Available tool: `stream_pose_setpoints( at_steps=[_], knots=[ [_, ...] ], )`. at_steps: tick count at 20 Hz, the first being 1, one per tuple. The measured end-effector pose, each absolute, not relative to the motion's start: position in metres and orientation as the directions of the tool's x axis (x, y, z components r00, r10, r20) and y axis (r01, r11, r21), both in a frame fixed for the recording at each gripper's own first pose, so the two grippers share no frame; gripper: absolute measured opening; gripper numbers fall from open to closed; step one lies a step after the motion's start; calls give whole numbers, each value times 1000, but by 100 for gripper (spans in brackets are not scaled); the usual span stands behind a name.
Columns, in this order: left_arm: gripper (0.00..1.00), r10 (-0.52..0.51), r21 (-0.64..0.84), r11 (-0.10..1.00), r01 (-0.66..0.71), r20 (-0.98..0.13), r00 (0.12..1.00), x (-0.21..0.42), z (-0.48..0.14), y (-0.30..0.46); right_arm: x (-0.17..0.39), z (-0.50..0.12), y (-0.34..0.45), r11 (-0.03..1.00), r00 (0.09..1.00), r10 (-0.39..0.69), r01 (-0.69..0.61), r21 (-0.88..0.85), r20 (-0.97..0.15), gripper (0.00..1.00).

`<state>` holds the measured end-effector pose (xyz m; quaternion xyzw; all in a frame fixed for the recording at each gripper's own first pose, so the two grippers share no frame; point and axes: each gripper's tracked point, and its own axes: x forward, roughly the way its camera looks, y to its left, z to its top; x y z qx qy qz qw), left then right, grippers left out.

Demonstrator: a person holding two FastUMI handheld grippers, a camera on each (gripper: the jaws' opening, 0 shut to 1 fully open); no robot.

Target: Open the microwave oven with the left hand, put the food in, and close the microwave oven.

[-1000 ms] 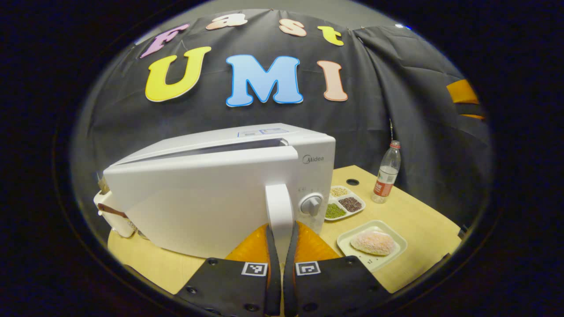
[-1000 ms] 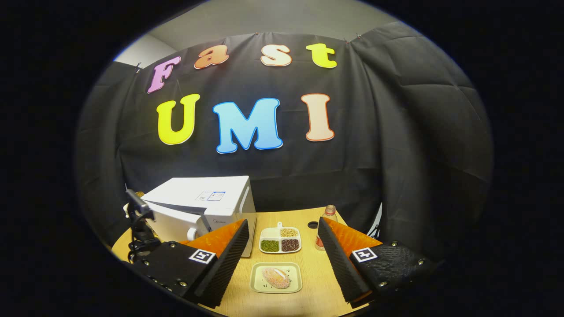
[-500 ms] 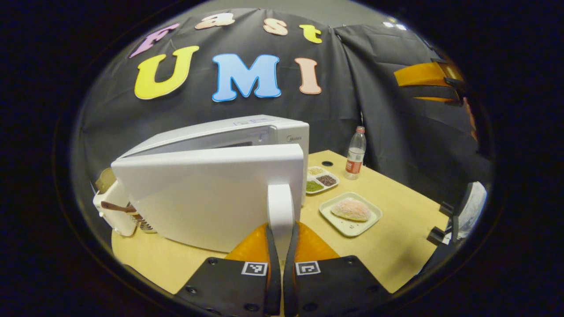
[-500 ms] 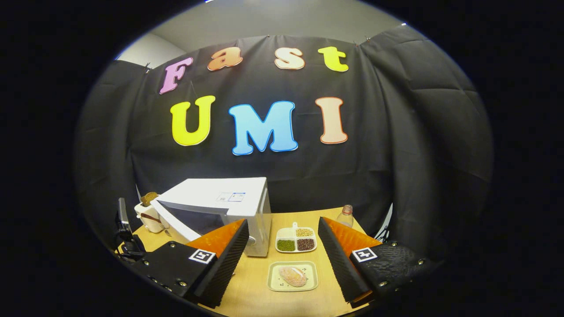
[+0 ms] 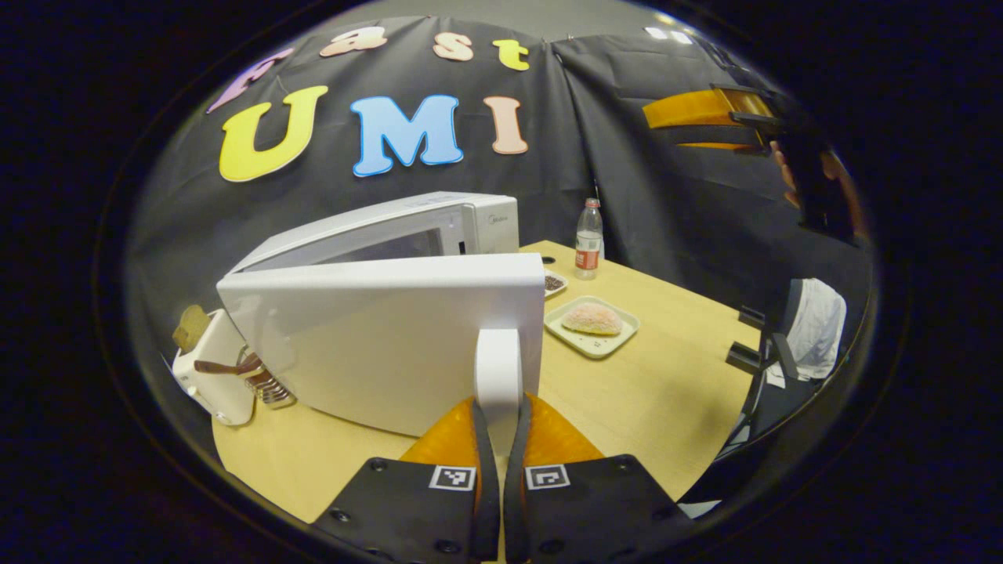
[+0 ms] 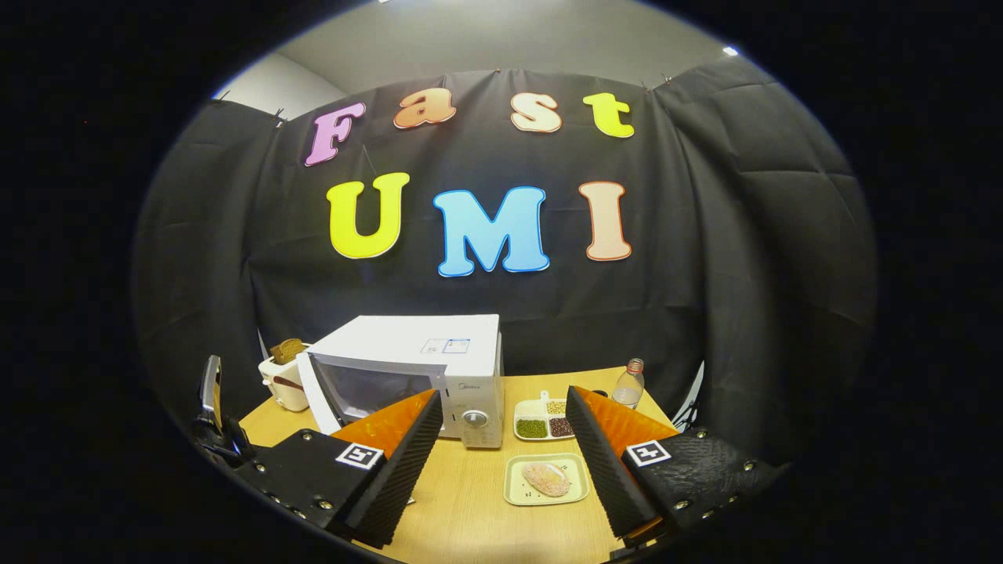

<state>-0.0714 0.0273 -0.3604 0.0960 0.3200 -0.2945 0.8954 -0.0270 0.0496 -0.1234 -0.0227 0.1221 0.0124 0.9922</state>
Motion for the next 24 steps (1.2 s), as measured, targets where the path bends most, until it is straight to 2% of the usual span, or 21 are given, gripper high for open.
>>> stream_pose_setpoints(
  at_steps=[6, 14, 24],
  knots=[
    [9, -484, -27, 780, 625, -659, 575, -116, -349, 91, -46, -117, 88, 998, 973, 39, -48, -34, -227, 97],
    [9, -436, -12, 810, 587, -682, 587, -146, -342, 164, -52, -118, 140, 993, 967, 106, -117, -33, -233, 96],
    [8, -305, 35, 884, 467, -713, 631, -163, -335, 271, -56, -126, 177, 987, 954, 147, -158, -20, -259, 97]
  ],
)
